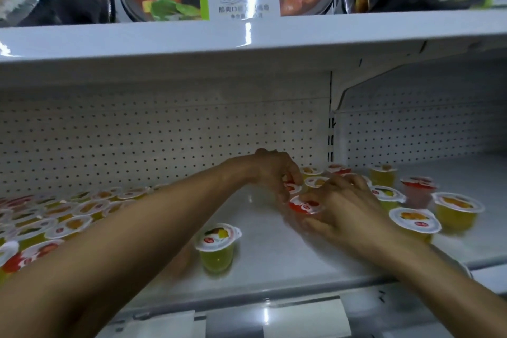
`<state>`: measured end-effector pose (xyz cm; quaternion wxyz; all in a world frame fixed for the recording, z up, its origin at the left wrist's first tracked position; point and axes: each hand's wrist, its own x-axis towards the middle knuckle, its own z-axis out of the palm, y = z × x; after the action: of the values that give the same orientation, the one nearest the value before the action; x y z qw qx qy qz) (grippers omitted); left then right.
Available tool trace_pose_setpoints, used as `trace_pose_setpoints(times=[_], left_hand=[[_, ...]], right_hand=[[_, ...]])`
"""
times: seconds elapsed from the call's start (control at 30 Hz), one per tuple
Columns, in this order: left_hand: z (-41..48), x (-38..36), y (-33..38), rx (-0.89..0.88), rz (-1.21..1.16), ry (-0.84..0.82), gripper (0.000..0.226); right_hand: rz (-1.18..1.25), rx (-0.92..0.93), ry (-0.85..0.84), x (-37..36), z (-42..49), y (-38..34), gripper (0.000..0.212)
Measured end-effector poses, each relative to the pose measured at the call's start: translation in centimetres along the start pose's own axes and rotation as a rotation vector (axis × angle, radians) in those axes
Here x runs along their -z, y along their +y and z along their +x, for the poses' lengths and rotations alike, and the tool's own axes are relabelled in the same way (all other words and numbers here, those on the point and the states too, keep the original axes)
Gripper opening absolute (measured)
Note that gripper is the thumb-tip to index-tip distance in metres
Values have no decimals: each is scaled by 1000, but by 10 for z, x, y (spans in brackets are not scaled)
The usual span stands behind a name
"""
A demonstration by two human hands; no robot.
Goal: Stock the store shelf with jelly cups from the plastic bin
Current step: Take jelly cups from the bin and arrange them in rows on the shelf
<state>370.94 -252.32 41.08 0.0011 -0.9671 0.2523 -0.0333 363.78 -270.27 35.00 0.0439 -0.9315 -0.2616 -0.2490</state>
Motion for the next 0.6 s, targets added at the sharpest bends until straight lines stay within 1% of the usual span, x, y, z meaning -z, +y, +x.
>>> trace_pose_setpoints(times=[0.07,0.1,0.13,0.27,0.33,0.43,0.6], left_hand=[[-5,3,-3,-12,-2,-19,46],[-9,4,-6,-15,-14,-39,45],[-15,5,-10,-20,-39,-63,43],[-43,7,-34,-27,-198,-110,44],[-58,9,-50,-1,-238,-127,45],[-79,11,-73,39,-291,-161,45],[-109,16,-97,139,-340,-232,45]], right_hand=[[7,3,2,2,1,-4,53],[44,5,-2,4,1,-7,52],[116,5,-17,5,2,-13,48],[561,23,-123,-1,9,-29,31],[691,19,-162,-4,15,-36,24],[762,7,-200,-9,25,-47,18],[856,26,-205,-20,47,-64,27]])
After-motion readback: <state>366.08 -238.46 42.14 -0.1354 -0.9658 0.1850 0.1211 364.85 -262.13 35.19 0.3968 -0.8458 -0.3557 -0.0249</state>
